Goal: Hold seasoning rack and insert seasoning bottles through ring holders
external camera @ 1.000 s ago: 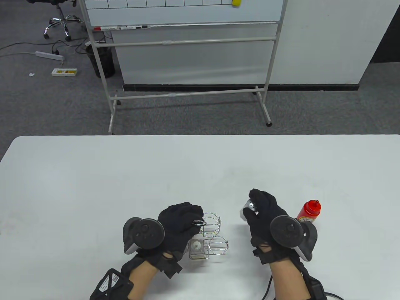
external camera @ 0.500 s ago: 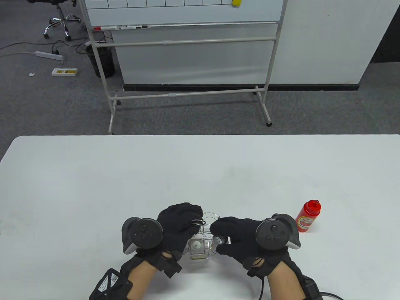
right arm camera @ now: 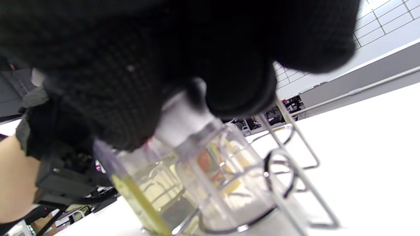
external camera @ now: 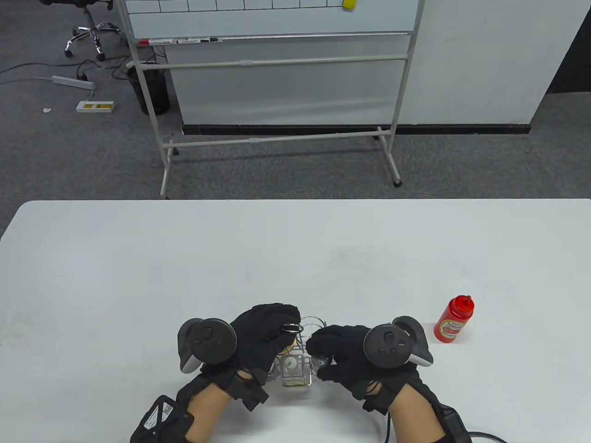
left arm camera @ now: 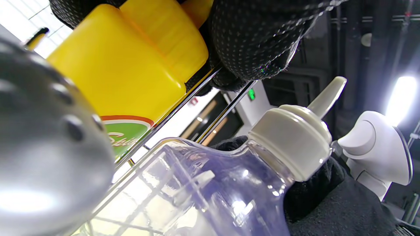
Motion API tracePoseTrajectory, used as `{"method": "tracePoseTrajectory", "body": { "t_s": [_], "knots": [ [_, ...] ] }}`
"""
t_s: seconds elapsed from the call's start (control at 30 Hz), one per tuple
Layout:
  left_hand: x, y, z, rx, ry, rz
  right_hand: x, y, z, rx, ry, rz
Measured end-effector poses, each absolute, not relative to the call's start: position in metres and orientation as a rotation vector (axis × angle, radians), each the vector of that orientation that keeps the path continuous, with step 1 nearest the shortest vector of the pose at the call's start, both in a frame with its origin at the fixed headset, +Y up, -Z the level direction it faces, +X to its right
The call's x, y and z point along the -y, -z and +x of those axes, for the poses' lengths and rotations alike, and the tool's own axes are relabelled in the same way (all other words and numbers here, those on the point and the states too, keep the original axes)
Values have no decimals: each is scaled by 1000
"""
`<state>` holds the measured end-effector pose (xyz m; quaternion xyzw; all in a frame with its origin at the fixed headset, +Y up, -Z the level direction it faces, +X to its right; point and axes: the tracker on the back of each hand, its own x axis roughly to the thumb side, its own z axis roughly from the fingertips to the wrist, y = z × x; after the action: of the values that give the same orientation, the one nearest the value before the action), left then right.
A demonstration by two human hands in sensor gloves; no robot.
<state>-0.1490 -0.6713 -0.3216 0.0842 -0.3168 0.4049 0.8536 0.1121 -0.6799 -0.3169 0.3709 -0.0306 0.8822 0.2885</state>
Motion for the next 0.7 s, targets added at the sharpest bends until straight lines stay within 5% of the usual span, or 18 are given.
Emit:
{"method": "tracePoseTrajectory", "body": {
  "t_s": [0.17, 0.33, 0.4, 0.5, 0.7],
  "knots": [
    [671, 322, -149, 666, -854, 176, 657, 311, 139, 264, -2322, 843],
    [672, 321, -148, 664, -821, 162, 627, 285, 220, 981, -2309, 76],
    [672, 321, -148, 660, -816, 164, 627, 277, 243, 1080, -2279, -179],
    [673, 321, -147, 657, -816, 159, 639, 277, 269, 959, -2312, -539],
    [673, 321, -145, 659, -804, 161, 684, 302, 290, 576, -2276, -743]
  ]
}}
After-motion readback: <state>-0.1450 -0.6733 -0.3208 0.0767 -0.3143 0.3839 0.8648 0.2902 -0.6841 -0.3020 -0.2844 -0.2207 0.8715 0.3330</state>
